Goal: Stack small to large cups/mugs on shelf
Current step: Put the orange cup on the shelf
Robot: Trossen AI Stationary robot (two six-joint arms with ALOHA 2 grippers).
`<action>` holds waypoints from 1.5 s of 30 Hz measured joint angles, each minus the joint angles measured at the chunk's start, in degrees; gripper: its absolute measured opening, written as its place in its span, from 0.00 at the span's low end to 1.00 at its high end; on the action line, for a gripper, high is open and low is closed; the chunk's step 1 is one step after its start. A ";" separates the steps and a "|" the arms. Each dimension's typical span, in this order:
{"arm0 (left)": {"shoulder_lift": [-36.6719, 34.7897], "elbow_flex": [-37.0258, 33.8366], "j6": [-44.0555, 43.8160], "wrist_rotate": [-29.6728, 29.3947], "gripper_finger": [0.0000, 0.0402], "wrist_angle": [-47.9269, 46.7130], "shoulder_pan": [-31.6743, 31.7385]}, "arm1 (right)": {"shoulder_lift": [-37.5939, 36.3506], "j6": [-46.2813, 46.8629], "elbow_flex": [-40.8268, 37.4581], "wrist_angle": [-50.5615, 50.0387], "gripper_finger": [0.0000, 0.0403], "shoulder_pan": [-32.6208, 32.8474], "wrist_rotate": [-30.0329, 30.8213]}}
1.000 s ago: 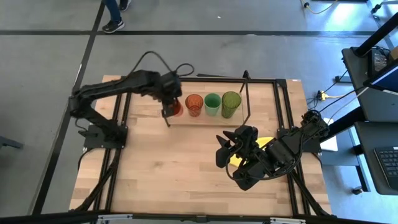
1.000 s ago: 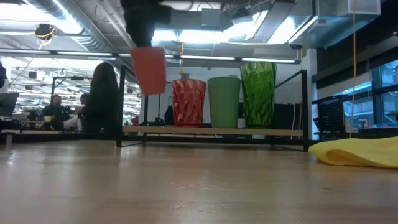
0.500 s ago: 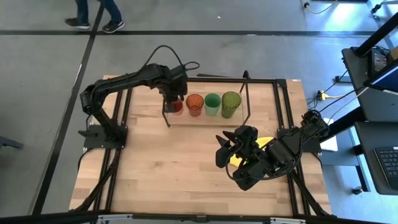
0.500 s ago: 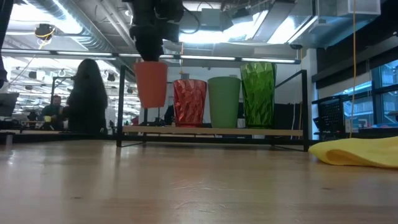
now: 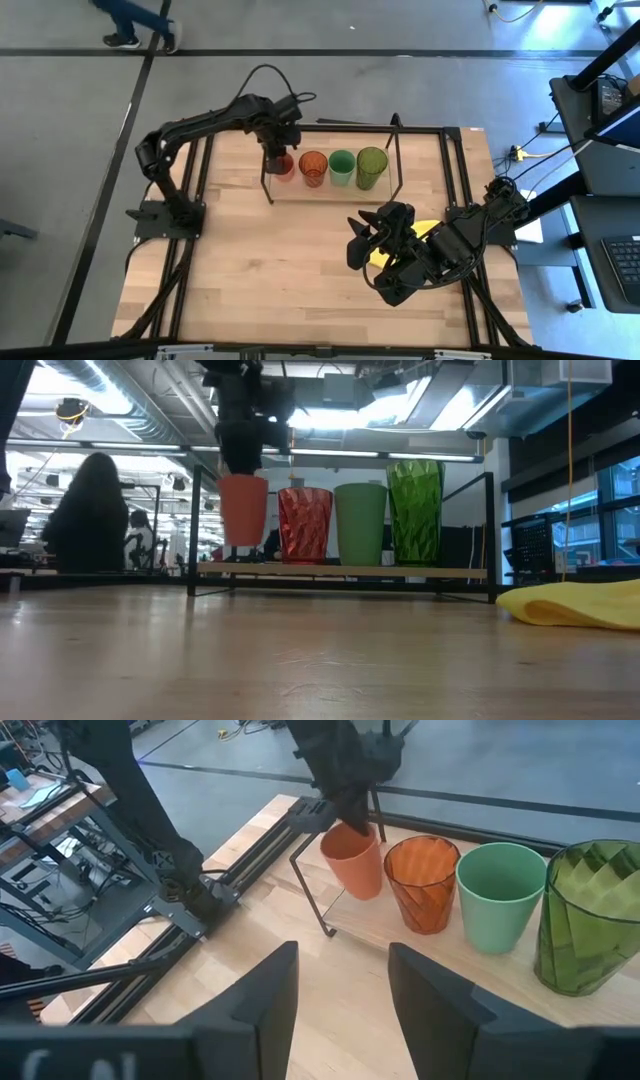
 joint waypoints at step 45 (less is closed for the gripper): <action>1.52 -3.69 0.08 0.70 0.01 3.09 -0.25 | 0.02 -0.13 -0.01 -1.00 0.39 0.20 -0.01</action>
